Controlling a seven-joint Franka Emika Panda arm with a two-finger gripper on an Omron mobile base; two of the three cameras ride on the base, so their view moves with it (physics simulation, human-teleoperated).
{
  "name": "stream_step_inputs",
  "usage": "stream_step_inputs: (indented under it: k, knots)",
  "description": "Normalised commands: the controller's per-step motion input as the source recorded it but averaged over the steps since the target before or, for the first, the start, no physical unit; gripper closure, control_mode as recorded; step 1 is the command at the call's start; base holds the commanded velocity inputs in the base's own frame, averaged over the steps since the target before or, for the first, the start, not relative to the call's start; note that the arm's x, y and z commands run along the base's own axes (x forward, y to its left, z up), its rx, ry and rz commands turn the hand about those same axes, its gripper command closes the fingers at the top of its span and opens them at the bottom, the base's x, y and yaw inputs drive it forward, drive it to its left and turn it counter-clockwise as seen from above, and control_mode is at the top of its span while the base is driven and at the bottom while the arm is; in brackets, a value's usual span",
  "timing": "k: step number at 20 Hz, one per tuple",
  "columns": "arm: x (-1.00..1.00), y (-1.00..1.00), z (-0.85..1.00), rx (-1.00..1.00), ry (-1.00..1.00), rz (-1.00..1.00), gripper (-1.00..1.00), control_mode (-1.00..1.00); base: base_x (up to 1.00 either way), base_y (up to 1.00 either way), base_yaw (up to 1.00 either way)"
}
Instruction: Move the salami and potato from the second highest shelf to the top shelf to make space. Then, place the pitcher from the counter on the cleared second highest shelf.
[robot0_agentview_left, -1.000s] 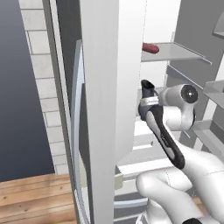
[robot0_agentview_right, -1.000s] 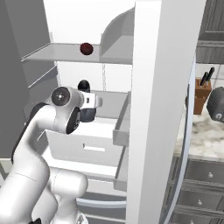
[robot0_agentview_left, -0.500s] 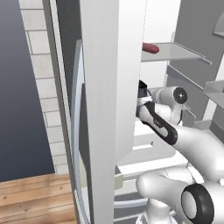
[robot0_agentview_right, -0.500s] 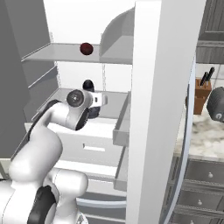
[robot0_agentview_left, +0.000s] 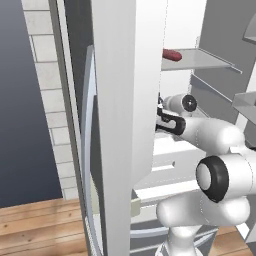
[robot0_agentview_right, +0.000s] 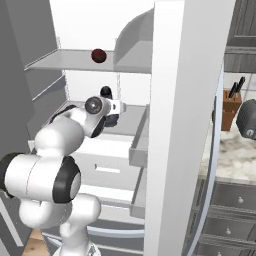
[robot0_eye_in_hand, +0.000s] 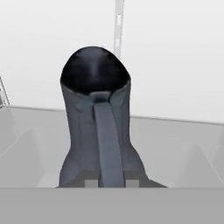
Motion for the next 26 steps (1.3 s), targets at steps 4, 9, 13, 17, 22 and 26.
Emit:
stream_step_inputs:
  k: [4,9,13,17,22,26]
  knots:
    - [0.70,0.00,-0.29,0.00,0.00,0.00,1.00,-1.00,0.00,0.00,0.00]
    - [0.71,0.00,-0.36,0.00,0.00,0.00,1.00,-1.00,0.00,0.00,0.00]
    - [0.67,0.00,-0.38,0.00,0.00,0.00,-1.00,-1.00,0.00,0.00,0.00]
    - [0.19,0.00,-0.44,0.00,0.00,0.00,-1.00,-1.00,0.00,0.00,0.00]
    - [-0.11,0.00,-0.22,-0.01,0.00,-0.04,-1.00,-1.00,0.00,0.00,0.00]
    - [-0.20,0.00,0.03,-0.01,0.01,-0.08,-1.00,-1.00,0.00,0.00,0.00]
